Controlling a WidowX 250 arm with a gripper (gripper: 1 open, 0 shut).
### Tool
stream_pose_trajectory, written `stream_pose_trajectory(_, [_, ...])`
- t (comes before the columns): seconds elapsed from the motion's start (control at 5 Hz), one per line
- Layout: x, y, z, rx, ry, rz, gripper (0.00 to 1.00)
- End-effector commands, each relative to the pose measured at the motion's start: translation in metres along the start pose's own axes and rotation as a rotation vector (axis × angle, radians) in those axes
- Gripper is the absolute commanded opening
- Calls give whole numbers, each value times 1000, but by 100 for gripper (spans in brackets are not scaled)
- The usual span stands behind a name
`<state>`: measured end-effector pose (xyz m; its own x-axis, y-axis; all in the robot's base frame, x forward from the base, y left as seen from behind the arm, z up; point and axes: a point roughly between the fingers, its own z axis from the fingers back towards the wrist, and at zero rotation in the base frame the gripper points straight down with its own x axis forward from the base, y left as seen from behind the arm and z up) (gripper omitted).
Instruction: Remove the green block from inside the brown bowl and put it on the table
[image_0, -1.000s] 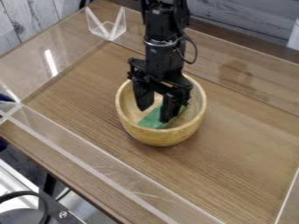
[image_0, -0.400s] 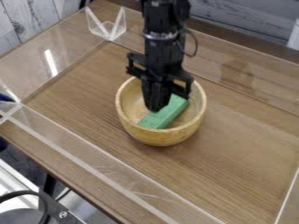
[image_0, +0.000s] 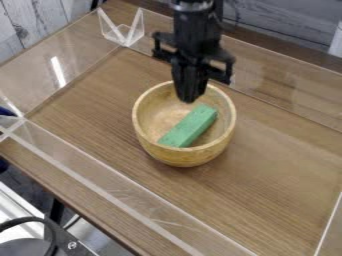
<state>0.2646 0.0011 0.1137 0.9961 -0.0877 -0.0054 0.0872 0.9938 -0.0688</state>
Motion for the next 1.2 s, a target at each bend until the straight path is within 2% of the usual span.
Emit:
stream_pose_trajectory(0.0, [8,-1,10,11,-65,-13,0])
stream_pose_trajectory(0.2, [9,4,-2,22,-44,-18,100])
stream_pose_trajectory(0.6, [10,8,-20,32,-14,-27,100])
stream_pose_trajectory(1.0, [12,12,-47,51,15,-39,100])
